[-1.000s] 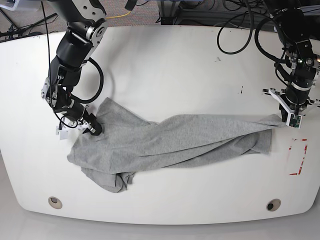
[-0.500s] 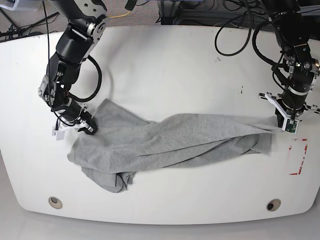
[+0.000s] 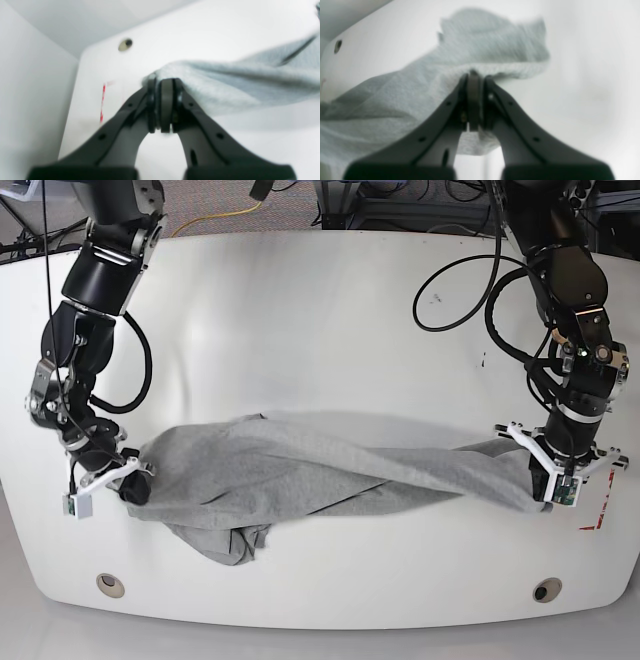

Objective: Fold the T-shirt properly
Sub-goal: 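Lift the shirt with both grippers and shake it out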

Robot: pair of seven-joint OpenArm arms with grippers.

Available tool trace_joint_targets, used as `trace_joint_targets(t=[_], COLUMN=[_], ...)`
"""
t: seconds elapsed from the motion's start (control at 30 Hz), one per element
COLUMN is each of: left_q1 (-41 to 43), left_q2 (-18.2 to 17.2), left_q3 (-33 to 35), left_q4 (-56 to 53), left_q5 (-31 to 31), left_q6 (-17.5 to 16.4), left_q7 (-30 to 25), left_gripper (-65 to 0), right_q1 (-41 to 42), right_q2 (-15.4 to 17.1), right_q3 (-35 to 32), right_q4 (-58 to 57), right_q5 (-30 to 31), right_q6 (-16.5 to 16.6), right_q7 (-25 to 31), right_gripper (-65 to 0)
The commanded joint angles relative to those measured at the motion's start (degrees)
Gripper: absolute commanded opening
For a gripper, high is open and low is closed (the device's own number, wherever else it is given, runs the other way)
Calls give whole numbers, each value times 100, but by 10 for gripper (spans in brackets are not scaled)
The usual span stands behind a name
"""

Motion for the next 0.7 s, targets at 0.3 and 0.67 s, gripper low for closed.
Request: trace_joint_targets(t=[0.3, 0.67], left_q1=[-1000, -2134], left_q2=[-9, -53], left_q3=[272, 254], left_q4=[-195, -230], left_q5=[-99, -99], left_q6=[465, 465], left_q7=[-156, 116], left_gripper=[-650, -650], right_q1=[1474, 3303], right_q2=[1079, 1290], right_q3=[-1613, -2624], right_q4=[365, 285], right_q5=[104, -766], right_q6=[9, 176], right_q7=[259, 92], right_gripper=[-650, -650])
